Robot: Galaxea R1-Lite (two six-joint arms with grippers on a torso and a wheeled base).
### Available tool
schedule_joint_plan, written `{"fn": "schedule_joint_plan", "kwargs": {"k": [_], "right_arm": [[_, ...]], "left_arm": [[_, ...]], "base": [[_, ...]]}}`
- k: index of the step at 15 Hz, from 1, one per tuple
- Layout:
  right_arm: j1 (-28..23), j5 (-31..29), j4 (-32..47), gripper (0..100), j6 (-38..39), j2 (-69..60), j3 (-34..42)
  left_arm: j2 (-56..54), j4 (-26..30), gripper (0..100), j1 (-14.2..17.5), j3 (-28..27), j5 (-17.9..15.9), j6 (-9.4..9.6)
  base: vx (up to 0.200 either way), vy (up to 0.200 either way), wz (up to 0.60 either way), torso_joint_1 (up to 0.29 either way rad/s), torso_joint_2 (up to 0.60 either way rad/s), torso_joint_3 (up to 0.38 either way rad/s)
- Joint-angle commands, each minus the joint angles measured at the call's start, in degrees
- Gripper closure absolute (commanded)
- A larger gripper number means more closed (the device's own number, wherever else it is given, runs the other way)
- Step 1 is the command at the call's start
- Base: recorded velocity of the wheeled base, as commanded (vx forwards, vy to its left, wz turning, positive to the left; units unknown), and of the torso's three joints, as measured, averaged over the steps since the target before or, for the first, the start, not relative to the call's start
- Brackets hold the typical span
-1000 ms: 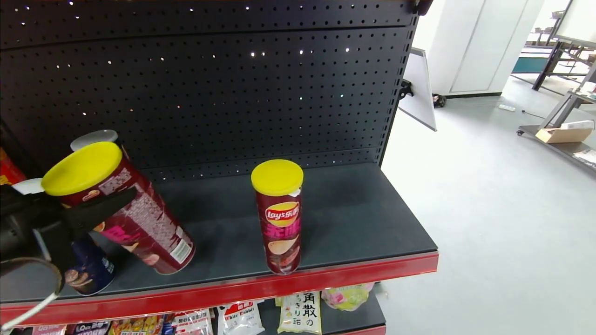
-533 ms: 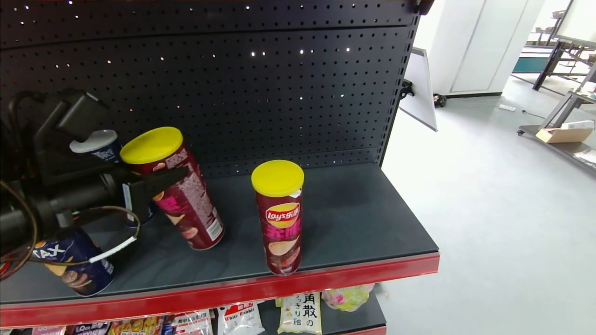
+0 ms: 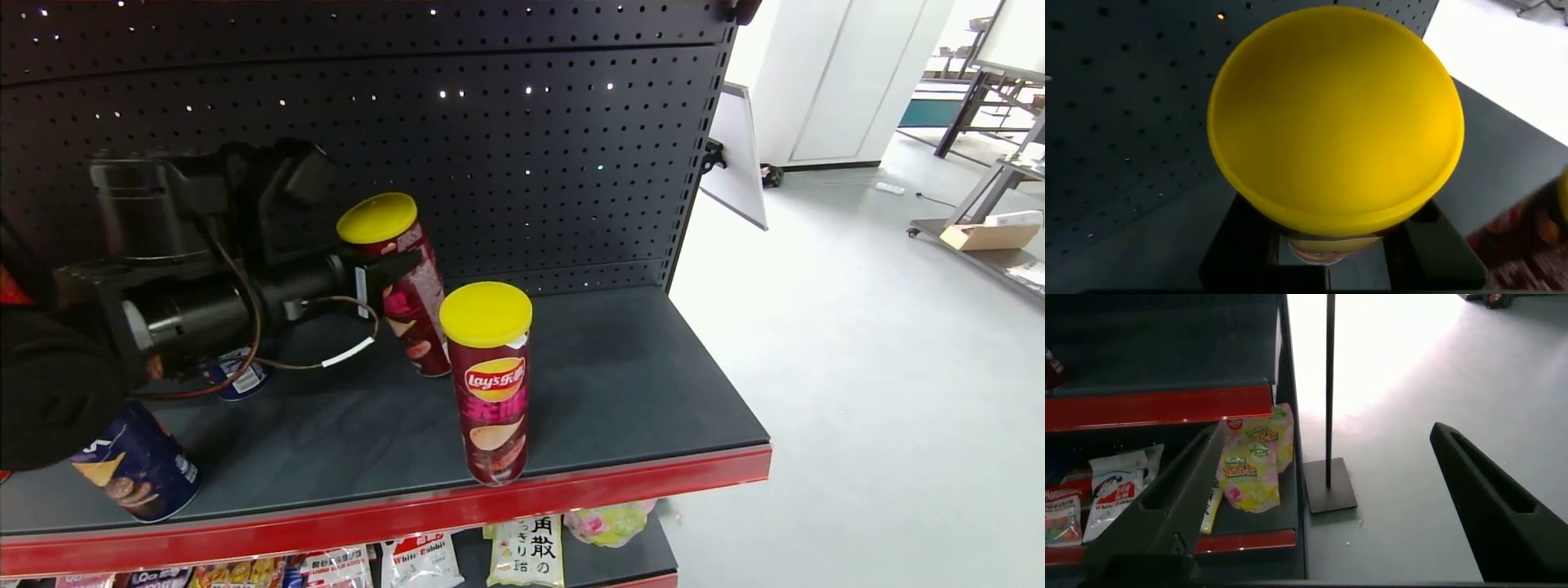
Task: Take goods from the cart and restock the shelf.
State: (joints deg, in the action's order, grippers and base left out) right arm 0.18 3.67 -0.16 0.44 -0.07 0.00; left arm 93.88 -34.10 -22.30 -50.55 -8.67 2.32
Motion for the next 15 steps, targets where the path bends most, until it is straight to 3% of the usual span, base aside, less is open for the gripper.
{"fn": "schedule_joint_plan", "kwargs": {"k": [1,4,8,12,15], "right_arm": [[0.0,0.0,0.0,0,0.0,0.1,0.0],[0.0,0.0,0.0,0,0.0,0.1,0.0],[0.0,0.0,0.0,0,0.0,0.1,0.0],[0.0,0.0,0.0,0,0.0,0.1,0.0],[0.0,0.0,0.0,0,0.0,0.1,0.0]], "left_arm": [[6.9,0.1,100,-2.4,-5.4,0.0,-0.91],[10.8,0.3,100,-4.2,-9.4,0.1,-0.38],[11.9,0.3,100,-4.4,-9.9,0.1,-0.21],[12.4,1.9,100,-4.2,-11.3,0.1,3.05],[12.7,2.1,100,-4.5,-11.5,-0.2,3.13]], "base": [[0.0,0.0,0.0,0.0,0.0,0.0],[0.0,0.0,0.0,0.0,0.0,0.0],[0.0,0.0,0.0,0.0,0.0,0.0],[0.0,0.0,0.0,0.0,0.0,0.0],[0.0,0.0,0.0,0.0,0.0,0.0]]}}
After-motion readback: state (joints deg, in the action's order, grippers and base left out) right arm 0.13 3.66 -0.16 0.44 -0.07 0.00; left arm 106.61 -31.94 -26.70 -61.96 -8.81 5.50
